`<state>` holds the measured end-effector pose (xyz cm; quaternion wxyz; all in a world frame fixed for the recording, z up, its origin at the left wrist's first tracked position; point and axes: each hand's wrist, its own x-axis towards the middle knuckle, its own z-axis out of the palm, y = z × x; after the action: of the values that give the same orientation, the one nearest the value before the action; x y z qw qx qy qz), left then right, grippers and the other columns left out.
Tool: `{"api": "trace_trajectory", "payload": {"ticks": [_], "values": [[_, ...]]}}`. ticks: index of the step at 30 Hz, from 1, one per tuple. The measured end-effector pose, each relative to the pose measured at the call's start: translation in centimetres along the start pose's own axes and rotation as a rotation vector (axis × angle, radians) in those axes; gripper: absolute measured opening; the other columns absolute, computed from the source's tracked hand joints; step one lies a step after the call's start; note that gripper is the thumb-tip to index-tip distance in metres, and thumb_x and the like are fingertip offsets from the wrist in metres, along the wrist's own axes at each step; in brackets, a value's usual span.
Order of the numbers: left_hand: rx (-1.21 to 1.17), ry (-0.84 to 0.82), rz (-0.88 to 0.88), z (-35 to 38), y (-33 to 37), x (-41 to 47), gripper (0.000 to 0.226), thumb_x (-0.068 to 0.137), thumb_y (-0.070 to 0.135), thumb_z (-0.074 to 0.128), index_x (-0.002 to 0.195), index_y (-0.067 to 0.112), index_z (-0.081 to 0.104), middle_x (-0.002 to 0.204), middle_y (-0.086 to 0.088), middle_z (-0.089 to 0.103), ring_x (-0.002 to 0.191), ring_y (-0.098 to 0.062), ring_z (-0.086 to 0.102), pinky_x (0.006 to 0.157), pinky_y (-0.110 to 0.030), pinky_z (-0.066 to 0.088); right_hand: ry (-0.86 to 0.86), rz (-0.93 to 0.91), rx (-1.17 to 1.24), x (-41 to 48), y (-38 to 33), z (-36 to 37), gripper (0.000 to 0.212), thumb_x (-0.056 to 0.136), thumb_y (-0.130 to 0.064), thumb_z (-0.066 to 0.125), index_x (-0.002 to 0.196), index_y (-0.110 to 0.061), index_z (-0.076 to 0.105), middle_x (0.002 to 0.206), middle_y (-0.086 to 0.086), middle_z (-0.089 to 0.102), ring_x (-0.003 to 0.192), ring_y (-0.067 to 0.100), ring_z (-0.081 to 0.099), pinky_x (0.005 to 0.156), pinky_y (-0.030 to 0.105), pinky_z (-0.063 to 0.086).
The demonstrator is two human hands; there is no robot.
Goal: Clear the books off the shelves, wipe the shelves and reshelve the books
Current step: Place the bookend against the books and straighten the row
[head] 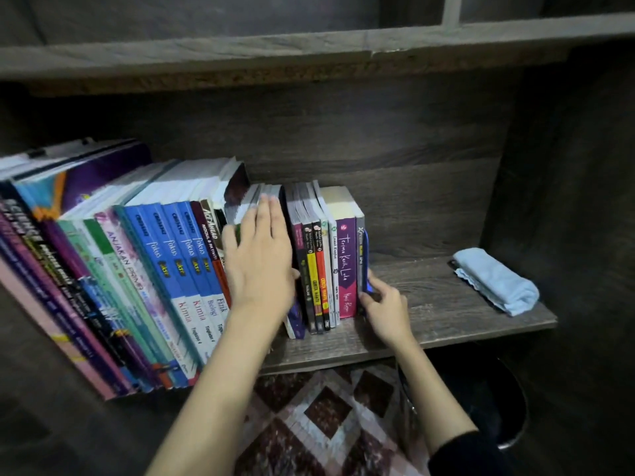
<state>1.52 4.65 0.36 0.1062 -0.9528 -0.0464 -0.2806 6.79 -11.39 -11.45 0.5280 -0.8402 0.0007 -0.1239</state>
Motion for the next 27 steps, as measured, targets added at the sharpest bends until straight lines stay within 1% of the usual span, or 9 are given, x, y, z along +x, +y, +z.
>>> {"api": "trace_trajectory", "payload": {"ticks": [4,8,13,17,20,22,23,25,27], "values": [[0.136,-0.107,0.104,-0.7,-1.1,2.1,0.091,0.083,0.029,0.067,0.147,-0.001,0.009,0.155,-0.015,0.02,0.142,-0.024,0.023,0.111,-0.036,0.02,-0.017,0.016,-0.009,-0.2,-0.2,-0.1,0.046,0.091,-0.006,0.059,0.134,-0.018,0.053,0.128,0.014,0.06,0.119,0.029,0.055,0.089,0.022,0.035],[0.101,-0.112,0.131,-0.4,-1.4,2.9,0.078,0.078,0.018,0.073,0.14,-0.002,0.029,0.145,-0.016,0.038,0.134,-0.026,0.036,0.109,-0.033,0.026,0.0,0.019,-0.001,-0.1,-0.2,-0.1,0.047,0.091,-0.008,0.059,0.135,-0.021,0.052,0.122,0.019,0.063,0.11,0.034,0.059,0.085,0.024,0.038],[0.036,-0.102,0.142,0.3,-1.4,3.0,0.086,0.076,0.013,0.075,0.143,-0.002,0.024,0.148,-0.016,0.034,0.137,-0.027,0.031,0.115,-0.034,0.016,0.008,0.004,-0.04,-0.1,0.0,0.6,0.049,0.091,-0.008,0.057,0.136,-0.026,0.051,0.125,0.015,0.062,0.12,0.031,0.054,0.092,0.028,0.039],[0.006,-0.069,0.147,0.7,-1.3,3.3,0.088,0.074,0.01,0.076,0.144,-0.002,0.024,0.147,-0.016,0.035,0.135,-0.028,0.033,0.114,-0.034,0.019,-0.009,-0.047,-0.102,0.1,0.5,0.8,0.054,0.092,-0.009,0.053,0.14,-0.033,0.045,0.12,0.017,0.065,0.113,0.034,0.058,0.09,0.034,0.043],[-0.007,-0.051,0.155,0.9,-1.3,3.1,0.092,0.077,0.01,0.073,0.146,-0.002,0.015,0.149,-0.017,0.03,0.138,-0.029,0.029,0.116,-0.034,0.015,-0.002,-0.052,-0.121,-1.0,0.4,1.4,0.067,0.092,-0.008,0.054,0.15,-0.031,0.028,0.132,0.013,0.058,0.118,0.03,0.055,0.097,0.035,0.041],[-0.061,-0.018,0.144,1.1,-1.2,2.4,0.097,0.08,0.003,0.067,0.149,0.0,0.0,0.155,-0.017,0.015,0.144,-0.028,0.016,0.117,-0.034,0.005,0.167,-0.101,-0.154,-2.2,-0.4,2.0,0.071,0.09,-0.006,0.056,0.151,-0.02,0.023,0.143,0.012,0.044,0.129,0.026,0.041,0.105,0.035,0.033],[-0.12,0.015,0.126,1.4,-1.0,1.7,0.098,0.08,-0.004,0.062,0.149,0.002,-0.008,0.158,-0.015,0.004,0.146,-0.026,0.005,0.117,-0.033,-0.002,0.295,-0.18,-0.153,-2.7,-0.7,2.1,0.065,0.088,-0.003,0.057,0.147,-0.013,0.031,0.137,0.015,0.046,0.125,0.024,0.039,0.102,0.032,0.032],[-0.317,0.123,0.051,2.4,-0.4,-0.2,0.099,0.078,-0.018,0.05,0.147,0.008,-0.015,0.157,-0.008,-0.014,0.145,-0.02,-0.012,0.115,-0.031,-0.012,0.478,-0.34,-0.124,-3.2,-1.4,2.2,0.043,0.085,0.003,0.058,0.127,-0.002,0.052,0.113,0.017,0.053,0.103,0.023,0.047,0.085,0.02,0.033],[-0.52,0.229,-0.031,4.0,0.5,-2.5,0.095,0.081,-0.018,0.047,0.149,0.014,-0.011,0.158,-0.003,-0.012,0.145,-0.015,-0.011,0.116,-0.026,-0.009,0.419,-0.365,-0.057,-3.7,-2.1,2.1,0.025,0.087,0.004,0.057,0.111,0.001,0.058,0.103,0.015,0.055,0.085,0.019,0.052,0.073,0.014,0.03]]}}
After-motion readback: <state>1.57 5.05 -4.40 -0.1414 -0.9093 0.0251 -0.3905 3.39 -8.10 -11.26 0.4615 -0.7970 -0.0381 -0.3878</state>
